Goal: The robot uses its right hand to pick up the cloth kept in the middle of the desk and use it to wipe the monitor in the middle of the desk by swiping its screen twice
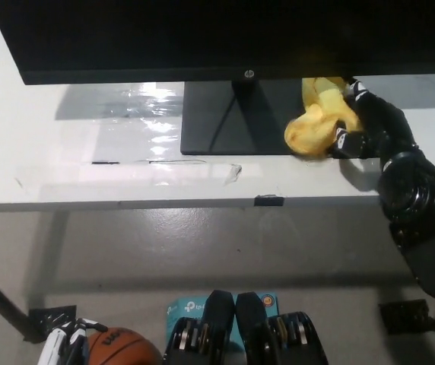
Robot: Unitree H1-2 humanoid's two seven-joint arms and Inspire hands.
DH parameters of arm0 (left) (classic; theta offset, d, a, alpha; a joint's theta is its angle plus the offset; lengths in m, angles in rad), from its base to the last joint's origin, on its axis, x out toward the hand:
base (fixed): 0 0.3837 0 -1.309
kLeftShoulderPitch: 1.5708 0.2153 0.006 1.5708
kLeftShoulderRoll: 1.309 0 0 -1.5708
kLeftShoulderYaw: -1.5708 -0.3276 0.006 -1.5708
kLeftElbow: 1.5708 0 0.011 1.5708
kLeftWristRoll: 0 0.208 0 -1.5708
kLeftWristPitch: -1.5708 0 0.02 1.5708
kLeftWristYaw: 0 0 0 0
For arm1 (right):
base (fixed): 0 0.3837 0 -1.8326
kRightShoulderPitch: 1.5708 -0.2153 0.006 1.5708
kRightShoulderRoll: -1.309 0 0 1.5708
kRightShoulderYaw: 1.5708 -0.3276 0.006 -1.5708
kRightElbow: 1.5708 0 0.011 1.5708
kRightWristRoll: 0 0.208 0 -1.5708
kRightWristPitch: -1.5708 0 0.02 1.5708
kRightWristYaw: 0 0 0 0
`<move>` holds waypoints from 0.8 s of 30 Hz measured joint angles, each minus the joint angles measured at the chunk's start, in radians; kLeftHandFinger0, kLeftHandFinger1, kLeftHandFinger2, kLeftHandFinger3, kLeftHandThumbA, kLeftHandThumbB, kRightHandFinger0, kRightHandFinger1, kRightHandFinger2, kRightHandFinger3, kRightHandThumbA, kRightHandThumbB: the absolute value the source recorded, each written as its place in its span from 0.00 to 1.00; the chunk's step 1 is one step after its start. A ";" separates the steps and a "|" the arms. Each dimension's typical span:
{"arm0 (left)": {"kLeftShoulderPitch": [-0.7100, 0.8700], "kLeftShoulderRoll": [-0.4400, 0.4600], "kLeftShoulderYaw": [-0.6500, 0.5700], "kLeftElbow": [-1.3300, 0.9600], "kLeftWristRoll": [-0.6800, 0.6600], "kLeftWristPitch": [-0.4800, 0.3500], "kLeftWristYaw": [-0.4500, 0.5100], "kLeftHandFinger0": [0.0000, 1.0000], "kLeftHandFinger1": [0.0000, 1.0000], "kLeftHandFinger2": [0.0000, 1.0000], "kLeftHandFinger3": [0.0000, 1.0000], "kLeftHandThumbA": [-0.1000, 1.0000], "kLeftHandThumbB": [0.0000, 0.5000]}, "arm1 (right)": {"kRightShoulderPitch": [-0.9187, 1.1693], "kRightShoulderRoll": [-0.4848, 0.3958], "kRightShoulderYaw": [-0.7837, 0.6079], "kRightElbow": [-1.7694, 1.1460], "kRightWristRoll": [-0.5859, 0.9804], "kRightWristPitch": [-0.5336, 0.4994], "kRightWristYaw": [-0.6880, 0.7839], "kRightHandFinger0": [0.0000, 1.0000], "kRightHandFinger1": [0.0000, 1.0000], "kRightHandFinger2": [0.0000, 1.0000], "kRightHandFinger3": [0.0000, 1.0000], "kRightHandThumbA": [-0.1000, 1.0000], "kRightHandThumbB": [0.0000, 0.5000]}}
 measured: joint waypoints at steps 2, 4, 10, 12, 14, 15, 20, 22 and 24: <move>0.000 0.000 0.000 0.000 0.000 0.000 0.000 0.00 0.00 0.00 0.00 0.82 1.00 | 0.007 0.000 -0.015 -0.015 -0.023 0.000 0.045 1.00 1.00 1.00 1.00 0.41 0.98; 0.000 0.000 0.000 0.000 0.000 0.000 0.000 0.00 0.00 0.00 0.00 0.82 1.00 | 0.012 -0.001 -0.028 -0.022 -0.042 0.000 0.085 1.00 1.00 1.00 1.00 0.42 1.00; 0.000 0.000 0.000 0.000 -0.001 0.000 0.000 0.00 0.00 0.00 0.00 0.82 1.00 | 0.015 -0.003 -0.090 -0.050 -0.113 0.000 0.215 1.00 1.00 1.00 1.00 0.38 0.96; -0.001 0.000 0.000 0.000 -0.001 0.000 0.000 0.00 0.00 0.00 0.00 0.81 1.00 | 0.016 -0.003 -0.114 -0.066 -0.140 0.000 0.261 1.00 1.00 1.00 1.00 0.38 0.98; -0.002 0.000 0.000 0.000 -0.002 0.000 0.000 0.00 0.00 0.00 0.00 0.81 1.00 | 0.016 -0.005 -0.131 -0.082 -0.162 0.000 0.300 1.00 1.00 1.00 1.00 0.37 1.00; -0.003 0.000 0.000 0.000 -0.003 -0.001 0.000 0.00 0.00 0.00 0.00 0.81 1.00 | 0.016 -0.006 -0.140 -0.094 -0.179 0.000 0.324 1.00 1.00 1.00 1.00 0.35 1.00; -0.005 0.000 0.002 0.000 -0.005 -0.002 0.000 0.00 0.00 0.00 0.00 0.80 1.00 | 0.023 -0.015 -0.183 -0.150 -0.240 0.001 0.427 1.00 1.00 1.00 1.00 0.37 0.98; -0.005 -0.001 0.002 0.000 -0.006 -0.002 0.000 0.00 0.00 0.00 0.00 0.80 1.00 | 0.033 -0.022 -0.208 -0.190 -0.259 0.001 0.465 1.00 1.00 1.00 1.00 0.39 0.97; -0.006 -0.001 0.003 0.001 -0.008 -0.002 0.000 0.00 0.00 0.00 0.00 0.81 1.00 | 0.050 -0.023 -0.247 -0.251 -0.272 0.001 0.506 1.00 1.00 1.00 1.00 0.39 0.95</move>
